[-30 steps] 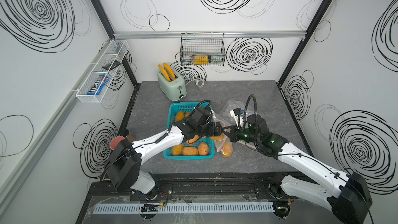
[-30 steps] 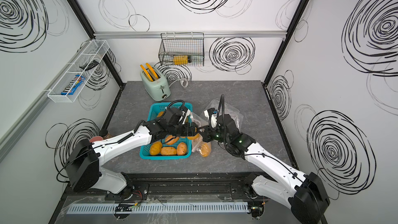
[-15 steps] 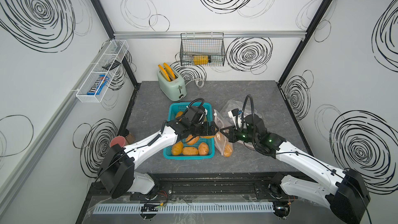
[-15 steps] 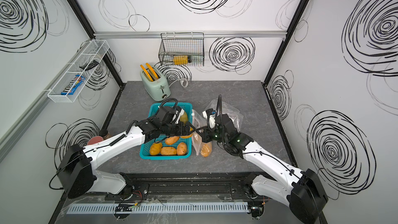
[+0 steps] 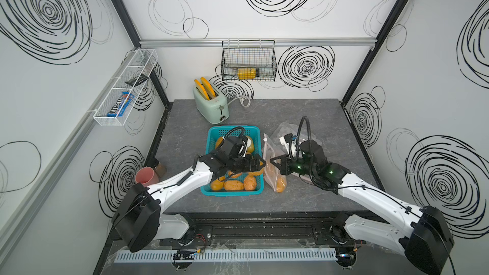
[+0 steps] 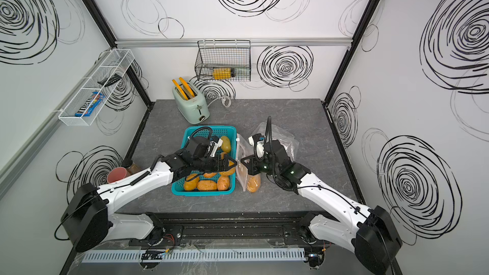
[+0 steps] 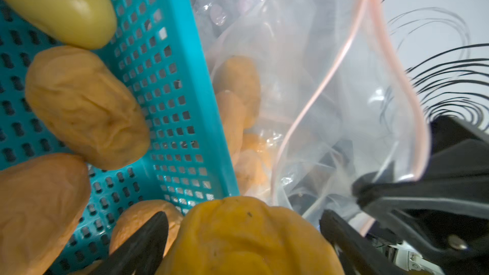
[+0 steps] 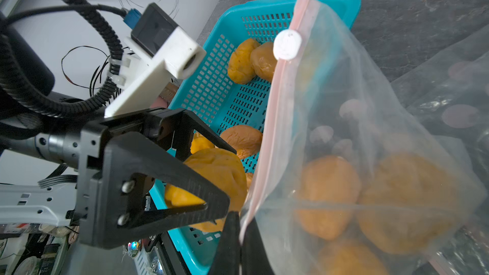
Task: Put the potatoes into a zipper bag and zip it
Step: Place the potato into the zipper food storage bag, then adjust the basket at the center of the board.
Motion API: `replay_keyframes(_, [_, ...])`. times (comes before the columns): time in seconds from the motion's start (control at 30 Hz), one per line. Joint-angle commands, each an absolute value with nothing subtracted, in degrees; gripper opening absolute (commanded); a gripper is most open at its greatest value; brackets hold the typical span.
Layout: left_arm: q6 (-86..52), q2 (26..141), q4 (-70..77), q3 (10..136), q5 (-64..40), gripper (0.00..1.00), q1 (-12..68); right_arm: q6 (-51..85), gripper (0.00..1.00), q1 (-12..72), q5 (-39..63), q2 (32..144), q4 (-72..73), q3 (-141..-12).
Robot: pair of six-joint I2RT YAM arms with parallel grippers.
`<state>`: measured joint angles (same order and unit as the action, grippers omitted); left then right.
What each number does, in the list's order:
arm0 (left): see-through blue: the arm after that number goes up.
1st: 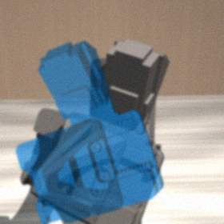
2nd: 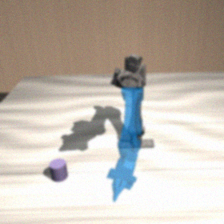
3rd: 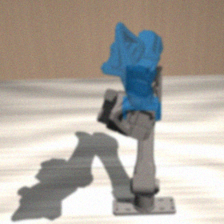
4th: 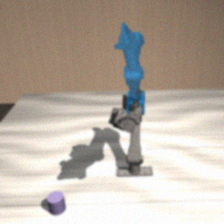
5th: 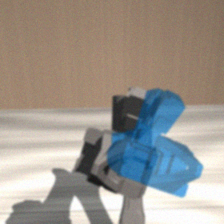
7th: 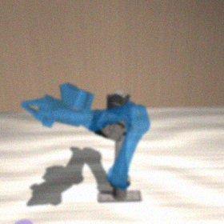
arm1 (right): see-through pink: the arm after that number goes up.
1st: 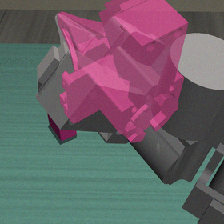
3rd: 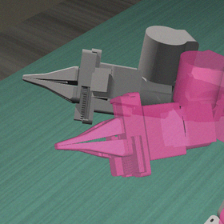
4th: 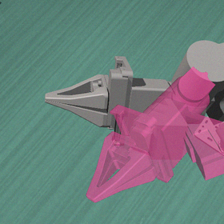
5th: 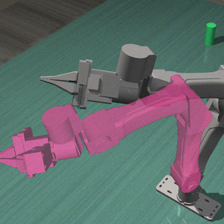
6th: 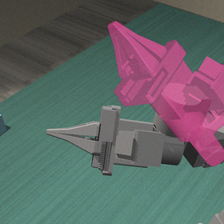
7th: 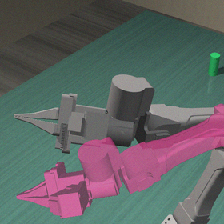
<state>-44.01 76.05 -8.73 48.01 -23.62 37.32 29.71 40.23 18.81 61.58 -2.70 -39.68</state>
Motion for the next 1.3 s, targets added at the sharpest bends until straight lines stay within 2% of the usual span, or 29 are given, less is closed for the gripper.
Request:
replay_keyframes(0.0, [-46.2, 75.5, -4.3, 49.4, -25.1, 0.92, 36.8, 29.4, 0.0, 40.5, 18.7, 61.9, -2.3, -40.4])
replay_keyframes(0.07, [-41.9, 76.4, -12.0, 52.5, -18.0, 1.0, 36.2, 29.4, 0.0, 40.5, 19.0, 62.2, -2.5, -40.7])
replay_keyframes(0.13, [-39.4, 76.5, -16.1, 52.6, -11.4, 0.96, 35.0, 29.5, 0.0, 40.6, 19.1, 62.2, -2.5, -40.8])
replay_keyframes(0.3, [-38.0, 75.5, -15.0, 47.2, -13.9, 0.96, 31.6, 29.4, 0.0, 40.6, 19.0, 62.0, -2.5, -40.7])
replay_keyframes(0.7, [-32.0, 69.0, -21.9, 48.4, -2.5, 0.96, 32.2, 29.4, 0.0, 40.6, 19.2, 62.4, -1.8, -39.6])
replay_keyframes(0.83, [-28.3, 62.9, -19.2, 48.7, 4.7, 0.96, 36.3, 29.4, 0.0, 40.6, 19.4, 62.6, -1.5, -39.5])
replay_keyframes(0.97, [-29.1, 60.8, -8.7, 42.7, -8.0, 0.96, 33.4, 29.4, 0.0, 40.6, 19.4, 63.2, -1.2, -39.6])
replay_keyframes(1.13, [-44.5, 66.0, 8.3, 36.0, -27.2, 0.96, 29.3, 30.2, 0.0, 41.2, 20.8, 63.7, 1.4, -38.8])
replay_keyframes(1.27, [-44.0, 68.8, 10.5, 38.5, -26.6, 0.96, 32.2, 29.8, 0.0, 43.5, 22.7, 65.8, 4.8, -39.2])
